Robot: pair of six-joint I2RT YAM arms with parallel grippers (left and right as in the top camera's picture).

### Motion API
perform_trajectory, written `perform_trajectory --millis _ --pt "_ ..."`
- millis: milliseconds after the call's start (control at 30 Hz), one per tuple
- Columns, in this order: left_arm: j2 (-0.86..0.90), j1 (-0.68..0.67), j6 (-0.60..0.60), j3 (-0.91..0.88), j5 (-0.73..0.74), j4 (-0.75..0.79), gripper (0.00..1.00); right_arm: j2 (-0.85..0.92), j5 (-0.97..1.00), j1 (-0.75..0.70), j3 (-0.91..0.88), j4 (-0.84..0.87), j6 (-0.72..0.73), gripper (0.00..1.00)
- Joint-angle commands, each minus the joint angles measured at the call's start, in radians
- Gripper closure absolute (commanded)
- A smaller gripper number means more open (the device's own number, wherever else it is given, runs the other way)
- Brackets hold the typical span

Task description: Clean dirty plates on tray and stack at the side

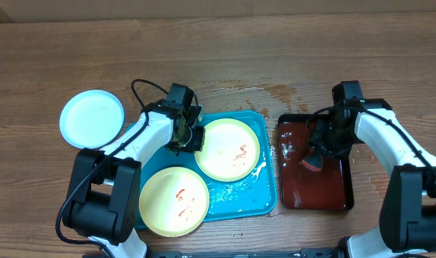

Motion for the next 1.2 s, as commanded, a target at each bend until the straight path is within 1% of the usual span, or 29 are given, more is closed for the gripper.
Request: perform_trajectory --millis 0,200,367,400,467,533,600,733,967,1067,1167 --pt "0.014 -0.001 0.026 -0.008 -0.014 -0.004 0.96 0.014 0.03 0.003 -0.005 0.004 0.007 0.59" --pt "0.014 -0.001 0.026 -0.008 -0.014 -0.004 0.96 0.019 0.058 0.003 -0.013 0.005 0.008 0.62" --pt "0.014 -0.001 0.026 -0.008 -0.014 -0.004 0.96 0.02 0.058 0.003 -0.045 0.037 0.008 0.61" --pt "0.014 -0.001 0.026 -0.008 -0.014 -0.004 0.96 0.02 0.057 0.003 -0.052 0.046 0.008 0.63" --pt "0.014 -0.001 0.026 -0.007 -0.014 -0.004 0.96 0.02 0.056 0.003 -0.066 0.058 0.017 0.76" --pt "0.014 -0.001 0.026 -0.008 -0.014 -0.004 0.96 0.02 0.053 0.003 -0.078 0.071 0.024 0.82" --pt "0.014 -0.001 0.026 -0.008 -0.014 -0.005 0.96 0.02 0.053 0.003 -0.082 0.076 0.027 0.96" --pt "0.014 -0.001 0.026 -0.008 -0.014 -0.005 0.96 0.011 0.052 0.003 -0.054 0.072 0.006 0.96" --pt "0.014 -0.001 0.026 -0.008 -0.014 -0.007 0.96 -0.058 0.05 0.004 0.091 -0.061 -0.019 0.96" --pt "0.014 -0.001 0.022 -0.008 -0.011 -0.007 0.96 -0.057 0.05 0.004 0.087 -0.079 -0.019 0.96" --pt "0.014 -0.001 0.022 -0.008 -0.006 -0.006 0.96 -0.051 0.05 0.004 0.039 -0.057 -0.019 0.96"
